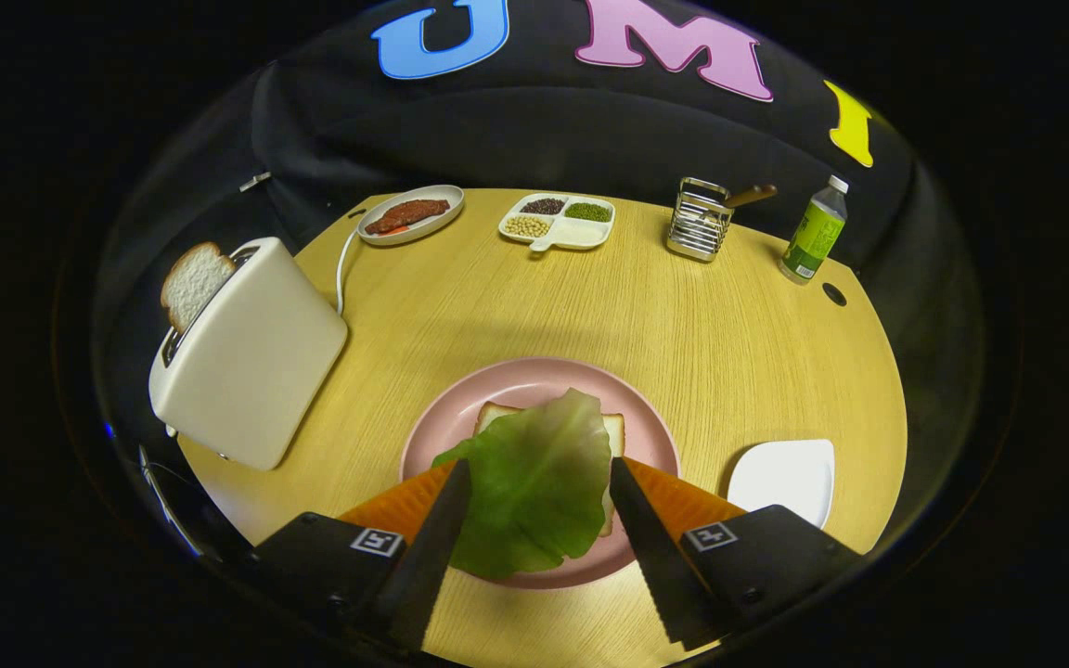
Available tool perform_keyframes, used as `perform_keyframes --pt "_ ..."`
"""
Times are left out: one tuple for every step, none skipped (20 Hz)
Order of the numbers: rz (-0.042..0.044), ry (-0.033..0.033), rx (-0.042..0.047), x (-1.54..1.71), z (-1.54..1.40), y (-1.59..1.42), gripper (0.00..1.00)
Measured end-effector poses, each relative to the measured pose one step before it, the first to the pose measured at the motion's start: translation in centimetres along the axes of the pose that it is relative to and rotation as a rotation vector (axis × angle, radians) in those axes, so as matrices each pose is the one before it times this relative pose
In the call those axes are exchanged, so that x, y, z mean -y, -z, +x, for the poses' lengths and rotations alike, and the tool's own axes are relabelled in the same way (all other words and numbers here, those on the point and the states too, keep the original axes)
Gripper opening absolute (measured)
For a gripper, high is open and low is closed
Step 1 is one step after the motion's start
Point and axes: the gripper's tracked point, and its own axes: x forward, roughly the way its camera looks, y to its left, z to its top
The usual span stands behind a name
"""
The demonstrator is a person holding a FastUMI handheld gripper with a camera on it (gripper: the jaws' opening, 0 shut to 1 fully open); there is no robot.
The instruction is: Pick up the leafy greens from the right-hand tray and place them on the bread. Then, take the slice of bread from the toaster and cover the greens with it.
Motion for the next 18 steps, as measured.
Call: perform_keyframes --pt "-0.00048 -0.00297 0.01530 -0.219 -0.463 -0.547 1.00" --pt "-0.00133 -0.00208 0.01819 -0.152 -0.425 -0.540 1.00" --pt "-0.00025 -0.00254 0.02059 -0.288 -0.566 -0.774 1.00" --pt "0.00257 -0.00568 0.02393 -0.427 -0.640 -0.794 1.00" --pt "0.00431 -0.01011 0.02366 -0.612 -0.595 -1.019 0.99" --pt "0.00450 -0.01243 0.02512 -0.679 -0.707 -1.058 0.99" --pt "0.00091 -0.01414 0.02861 -0.836 -0.658 -1.277 0.99" --pt "-0.00859 -0.01111 0.03022 -0.695 -0.625 -1.199 0.99" --pt "-0.01870 -0.00993 0.02933 -0.798 -0.566 -1.282 0.99" --pt "-0.02454 -0.01194 0.02929 -0.901 -0.537 -1.204 0.99" --pt "-0.02717 -0.01416 0.02977 -1.101 -0.440 -1.346 0.99" --pt "-0.02555 -0.01694 0.02806 -1.213 -0.436 -1.197 0.99" --pt "-0.02127 -0.02207 0.02572 -1.415 -0.362 -1.280 0.99" --pt "-0.01519 -0.02647 0.02137 -1.497 -0.131 -1.032 0.99" --pt "-0.00725 -0.02927 0.01588 -1.710 -0.010 -1.010 0.99" --pt "-0.00416 -0.02899 0.01311 -1.673 -0.110 -0.947 0.99" --pt "-0.00644 -0.02518 0.00850 -1.537 0.170 -0.797 0.99" --pt "-0.01340 -0.02232 0.01055 -1.488 0.253 -0.722 0.99"
